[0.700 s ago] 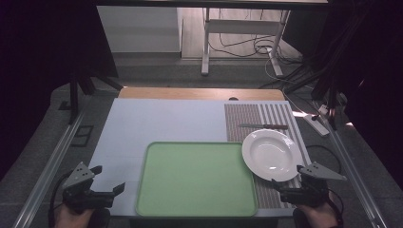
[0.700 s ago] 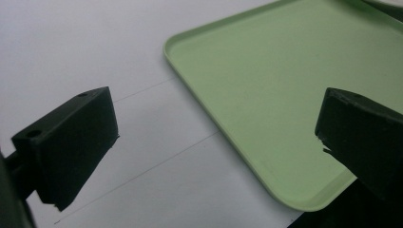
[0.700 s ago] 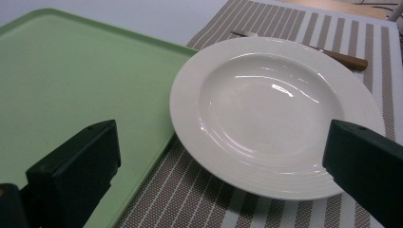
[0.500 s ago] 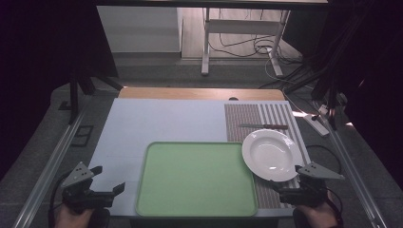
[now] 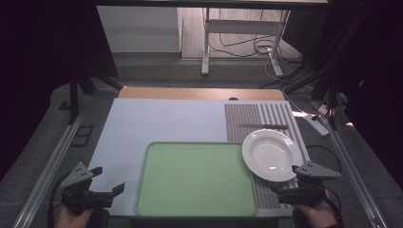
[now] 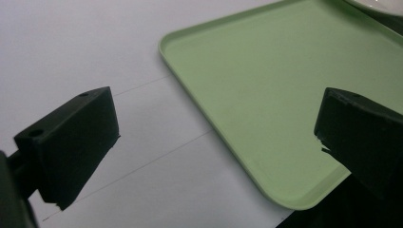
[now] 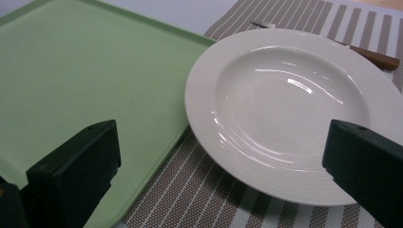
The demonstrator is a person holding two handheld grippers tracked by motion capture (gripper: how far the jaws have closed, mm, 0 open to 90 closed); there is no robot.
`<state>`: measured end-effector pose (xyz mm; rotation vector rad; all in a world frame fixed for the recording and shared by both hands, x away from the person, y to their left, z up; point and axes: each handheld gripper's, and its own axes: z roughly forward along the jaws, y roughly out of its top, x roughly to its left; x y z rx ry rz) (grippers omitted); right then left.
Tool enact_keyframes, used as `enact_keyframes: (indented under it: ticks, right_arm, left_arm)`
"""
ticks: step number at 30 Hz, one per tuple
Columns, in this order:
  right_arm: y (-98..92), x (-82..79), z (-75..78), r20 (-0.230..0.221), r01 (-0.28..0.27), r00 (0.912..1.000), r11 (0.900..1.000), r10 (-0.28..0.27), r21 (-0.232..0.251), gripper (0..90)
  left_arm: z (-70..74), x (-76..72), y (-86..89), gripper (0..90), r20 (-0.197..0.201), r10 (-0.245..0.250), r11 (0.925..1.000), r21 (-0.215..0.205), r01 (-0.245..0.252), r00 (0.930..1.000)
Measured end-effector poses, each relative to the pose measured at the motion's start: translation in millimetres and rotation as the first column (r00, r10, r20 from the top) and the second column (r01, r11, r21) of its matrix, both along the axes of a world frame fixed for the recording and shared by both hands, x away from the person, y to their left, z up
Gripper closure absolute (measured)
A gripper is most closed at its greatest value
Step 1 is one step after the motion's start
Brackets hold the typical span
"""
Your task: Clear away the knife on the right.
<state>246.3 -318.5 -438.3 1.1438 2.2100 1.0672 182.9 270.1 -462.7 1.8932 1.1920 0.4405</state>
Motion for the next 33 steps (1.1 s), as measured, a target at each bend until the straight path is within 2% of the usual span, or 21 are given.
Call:
enact_keyframes:
  ticks: [11, 16, 19, 33]
  right_arm:
    - [1.5, 1.7, -0.5, -0.017, -0.008, 0.9998, 1.000, 0.008, -0.014, 0.0]
    - [-0.8, 1.3, 3.4, 0.021, 0.011, 0.9997, 1.000, -0.011, 0.013, 0.0]
    - [-2.3, 2.9, 5.0, 0.019, 0.015, 0.9997, 0.999, -0.015, 0.036, 0.0]
    - [1.7, 8.1, 2.3, -0.004, -0.019, 0.9998, 0.999, 0.019, 0.034, 0.0]
  left_arm:
    - [-0.2, -0.2, 2.1, 0.8, -0.001, 0.004, 0.9998, -0.018, -0.004, 1.0000]
    - [-0.4, 0.1, 2.9, 0.8, -0.004, 0.006, 0.9997, -0.023, -0.006, 1.0000]
    - [-0.5, 0.3, 3.7, 0.8, -0.005, 0.009, 0.9995, -0.031, -0.009, 1.0000]
    - [-0.8, 0.9, 3.9, 1.1, -0.012, 0.013, 0.9993, -0.034, -0.013, 0.9999]
